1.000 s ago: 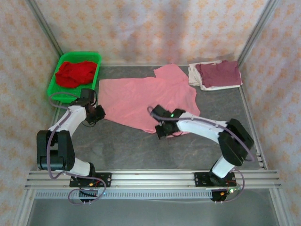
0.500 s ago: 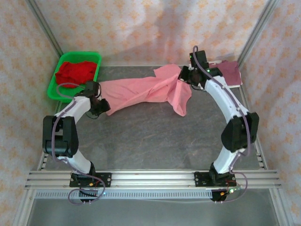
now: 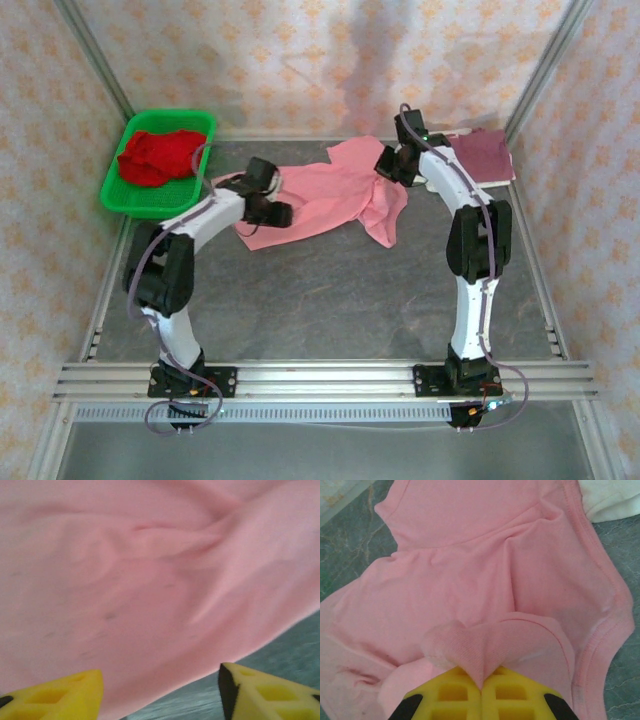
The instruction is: Fold and stack the t-shirts
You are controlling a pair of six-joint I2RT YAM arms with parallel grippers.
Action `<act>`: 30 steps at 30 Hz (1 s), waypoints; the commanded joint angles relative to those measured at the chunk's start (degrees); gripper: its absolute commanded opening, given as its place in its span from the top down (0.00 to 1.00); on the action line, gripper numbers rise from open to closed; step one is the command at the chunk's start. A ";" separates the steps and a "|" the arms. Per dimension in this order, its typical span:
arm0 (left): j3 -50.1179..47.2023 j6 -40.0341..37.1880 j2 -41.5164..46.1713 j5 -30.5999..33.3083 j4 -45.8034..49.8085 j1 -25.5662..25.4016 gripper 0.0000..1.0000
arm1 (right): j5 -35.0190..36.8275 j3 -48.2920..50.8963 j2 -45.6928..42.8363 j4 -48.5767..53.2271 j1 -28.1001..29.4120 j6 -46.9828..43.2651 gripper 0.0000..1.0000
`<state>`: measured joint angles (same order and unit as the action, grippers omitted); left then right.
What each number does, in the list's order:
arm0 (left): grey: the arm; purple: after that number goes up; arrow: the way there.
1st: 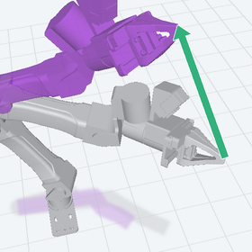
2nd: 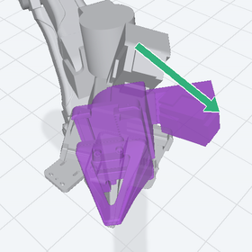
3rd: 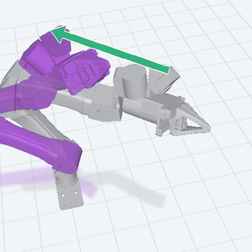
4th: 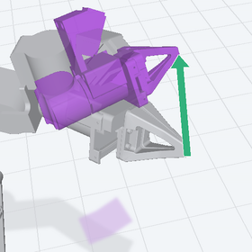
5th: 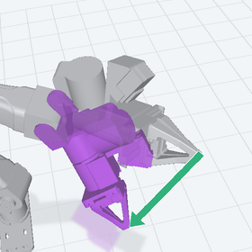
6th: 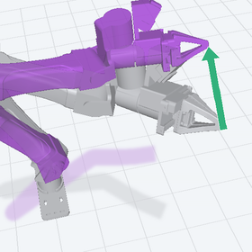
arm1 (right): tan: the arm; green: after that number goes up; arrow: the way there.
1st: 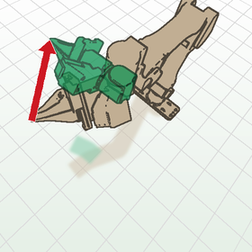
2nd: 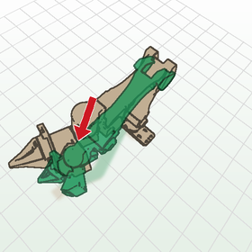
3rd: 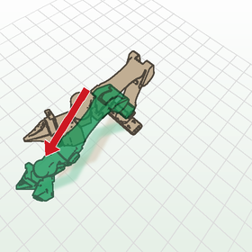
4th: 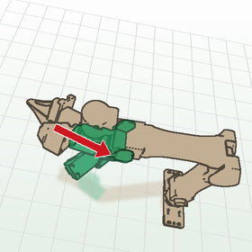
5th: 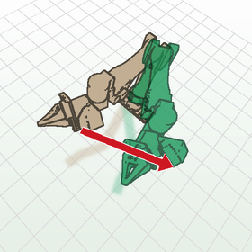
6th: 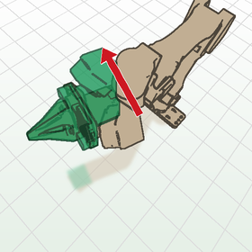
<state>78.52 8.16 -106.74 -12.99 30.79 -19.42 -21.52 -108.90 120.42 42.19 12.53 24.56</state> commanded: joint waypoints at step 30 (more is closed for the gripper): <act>-0.19 -6.54 3.52 17.23 12.81 -3.47 1.00 | -1.63 14.42 -26.29 1.38 -2.28 -1.76 1.00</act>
<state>79.11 0.14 -111.85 -0.86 38.50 -23.49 -25.06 -95.55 100.57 40.77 10.68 24.97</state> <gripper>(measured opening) 0.047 0.047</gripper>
